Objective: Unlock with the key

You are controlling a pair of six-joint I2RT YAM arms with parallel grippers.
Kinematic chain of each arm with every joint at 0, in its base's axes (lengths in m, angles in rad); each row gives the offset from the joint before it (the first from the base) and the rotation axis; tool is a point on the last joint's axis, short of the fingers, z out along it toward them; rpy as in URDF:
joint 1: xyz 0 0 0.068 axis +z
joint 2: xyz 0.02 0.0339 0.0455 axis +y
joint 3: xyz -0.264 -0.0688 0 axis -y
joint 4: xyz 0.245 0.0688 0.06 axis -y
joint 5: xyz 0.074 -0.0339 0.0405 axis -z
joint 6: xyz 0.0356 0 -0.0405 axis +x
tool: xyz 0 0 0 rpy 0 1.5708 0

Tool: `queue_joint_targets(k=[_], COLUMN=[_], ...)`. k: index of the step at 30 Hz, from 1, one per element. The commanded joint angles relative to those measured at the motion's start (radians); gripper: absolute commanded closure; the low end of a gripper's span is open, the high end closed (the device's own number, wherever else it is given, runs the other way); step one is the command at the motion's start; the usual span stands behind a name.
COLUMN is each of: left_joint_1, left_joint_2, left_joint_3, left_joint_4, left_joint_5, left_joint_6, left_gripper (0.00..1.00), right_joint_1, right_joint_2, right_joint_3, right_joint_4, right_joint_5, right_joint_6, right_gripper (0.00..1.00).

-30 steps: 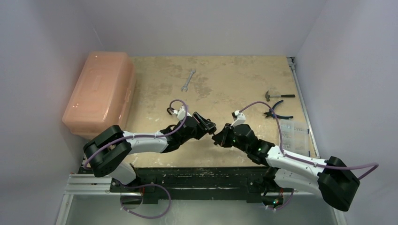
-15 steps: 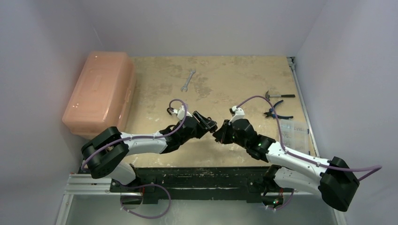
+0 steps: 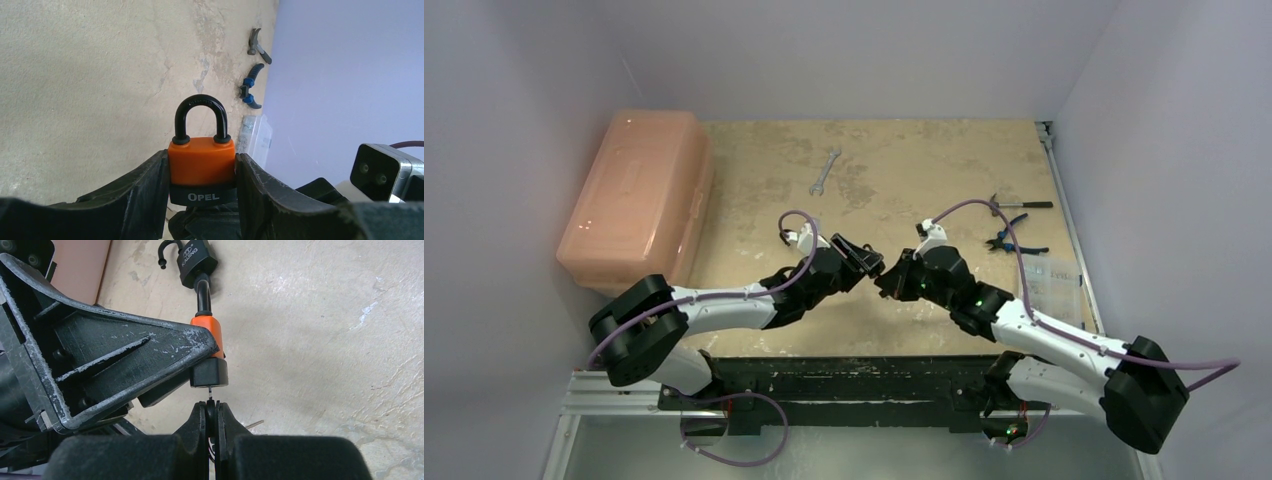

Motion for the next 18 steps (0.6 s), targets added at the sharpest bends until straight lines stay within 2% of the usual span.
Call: queue_joint_targets(k=[1,2,3,5,7,9,12,18], left_joint_1=[-0.071,-0.072,-0.071,-0.07,-0.068,-0.067,-0.064,-0.059], left_joint_2=[-0.029,-0.03,-0.031,-0.039,-0.049,-0.052,-0.042,0.004], left_joint_3=[0.003,0.003,0.003,0.011,0.028,0.051,0.078,0.123], left_joint_4=[0.003,0.002,-0.008,-0.036,-0.075,-0.123,-0.158,-0.146], left_joint_5=[0.13,0.124,0.113,0.082,0.025,-0.024,-0.076,-0.081], left_joint_6=[-0.021,-0.021,-0.021,-0.016,0.0,0.013,0.014,0.02], left_gripper=[1.0,1.0,1.0,1.0,1.0,1.0,1.0,1.0], right_joint_1=[-0.039,-0.042,-0.044,-0.044,-0.044,-0.044,-0.044,-0.044], right_joint_2=[0.017,0.026,0.03,0.021,-0.008,-0.038,-0.077,-0.15], right_joint_3=[0.083,0.089,0.094,0.095,0.088,0.089,0.093,0.067], right_joint_4=[0.274,0.279,0.278,0.27,0.244,0.202,0.128,0.032], right_joint_5=[0.025,-0.004,-0.036,-0.085,-0.101,-0.109,-0.128,-0.136], right_joint_6=[-0.017,-0.037,-0.059,-0.107,-0.132,-0.152,-0.176,-0.207], right_gripper=[1.0,1.0,0.94,0.73,0.46,0.35,0.29,0.28])
